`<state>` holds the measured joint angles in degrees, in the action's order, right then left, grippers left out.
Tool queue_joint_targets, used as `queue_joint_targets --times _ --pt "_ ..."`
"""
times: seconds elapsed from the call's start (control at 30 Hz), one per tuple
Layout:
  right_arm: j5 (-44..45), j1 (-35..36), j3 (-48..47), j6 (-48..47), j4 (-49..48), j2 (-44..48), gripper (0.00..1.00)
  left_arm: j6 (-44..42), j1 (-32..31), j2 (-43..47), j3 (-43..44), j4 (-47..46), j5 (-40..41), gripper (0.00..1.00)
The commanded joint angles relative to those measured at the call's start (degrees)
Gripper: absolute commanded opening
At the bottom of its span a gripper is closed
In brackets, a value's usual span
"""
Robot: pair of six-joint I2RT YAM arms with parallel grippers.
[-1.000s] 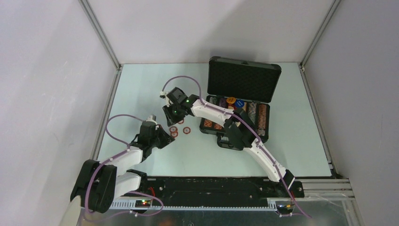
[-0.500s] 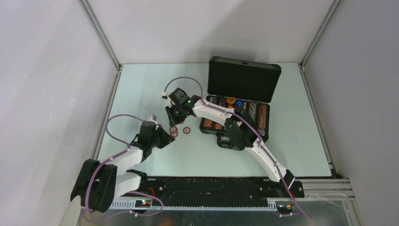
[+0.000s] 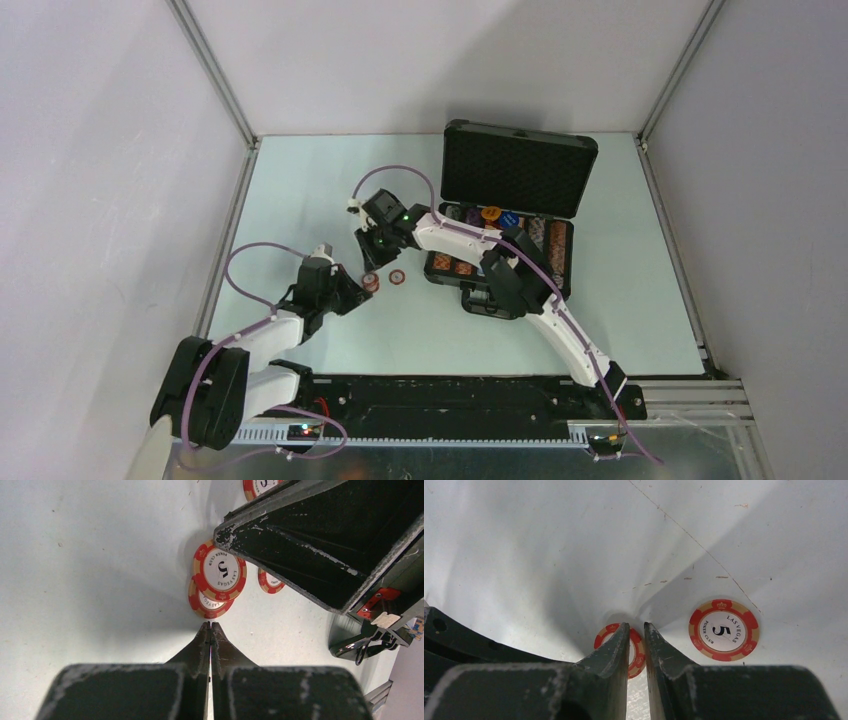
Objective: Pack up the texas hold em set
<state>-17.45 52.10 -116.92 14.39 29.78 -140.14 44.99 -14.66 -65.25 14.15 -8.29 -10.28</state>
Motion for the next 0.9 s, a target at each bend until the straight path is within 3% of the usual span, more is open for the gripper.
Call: queue_joint_targets --times 0.0,0.87 --pt "-0.07 0.01 2.16 -1.42 1.45 2.89 0.21 -1.04 -0.35 -0.64 1.05 0.56 0.87 0.00" --pt "0.25 0.18 9.03 -1.35 -3.20 8.65 0.20 -1.22 -0.29 -1.09 1.23 0.56 0.91 0.00"
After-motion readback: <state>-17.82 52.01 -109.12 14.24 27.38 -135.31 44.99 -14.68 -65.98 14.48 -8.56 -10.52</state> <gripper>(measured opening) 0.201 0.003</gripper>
